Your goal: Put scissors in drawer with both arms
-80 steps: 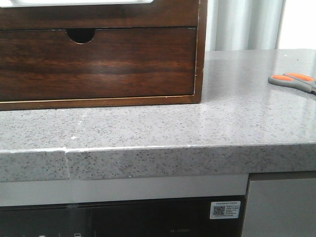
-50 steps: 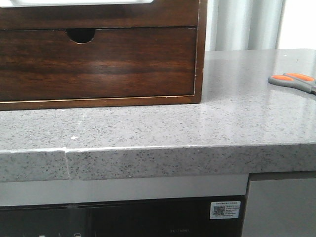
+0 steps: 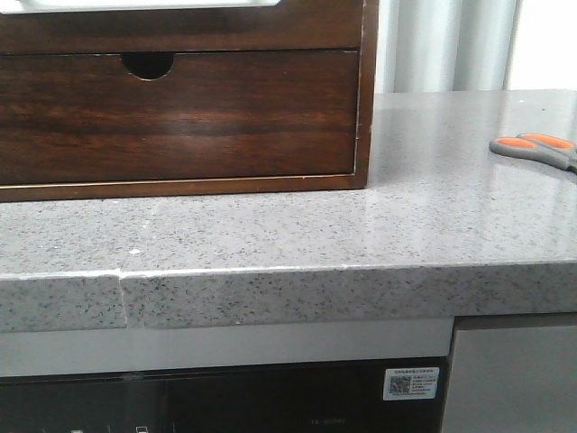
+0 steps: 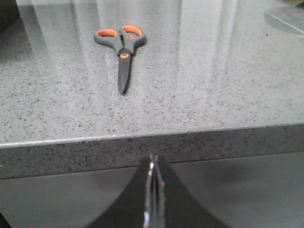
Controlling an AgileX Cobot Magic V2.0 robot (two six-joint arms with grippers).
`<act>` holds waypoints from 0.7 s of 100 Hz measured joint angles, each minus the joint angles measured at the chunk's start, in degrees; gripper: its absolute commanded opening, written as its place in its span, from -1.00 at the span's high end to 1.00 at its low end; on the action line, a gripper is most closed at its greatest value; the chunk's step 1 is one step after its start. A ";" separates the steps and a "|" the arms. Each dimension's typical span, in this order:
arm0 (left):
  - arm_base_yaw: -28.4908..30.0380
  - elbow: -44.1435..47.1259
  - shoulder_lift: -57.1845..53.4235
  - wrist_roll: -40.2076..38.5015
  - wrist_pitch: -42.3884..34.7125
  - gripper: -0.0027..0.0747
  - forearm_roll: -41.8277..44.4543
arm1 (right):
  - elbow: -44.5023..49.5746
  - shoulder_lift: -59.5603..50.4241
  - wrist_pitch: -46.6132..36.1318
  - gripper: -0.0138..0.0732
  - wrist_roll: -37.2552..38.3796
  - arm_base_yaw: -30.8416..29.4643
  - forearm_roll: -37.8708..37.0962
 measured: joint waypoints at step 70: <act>0.00 0.00 0.00 0.00 -3.68 0.92 1.75 | 0.00 0.00 -3.07 0.95 0.00 0.00 0.45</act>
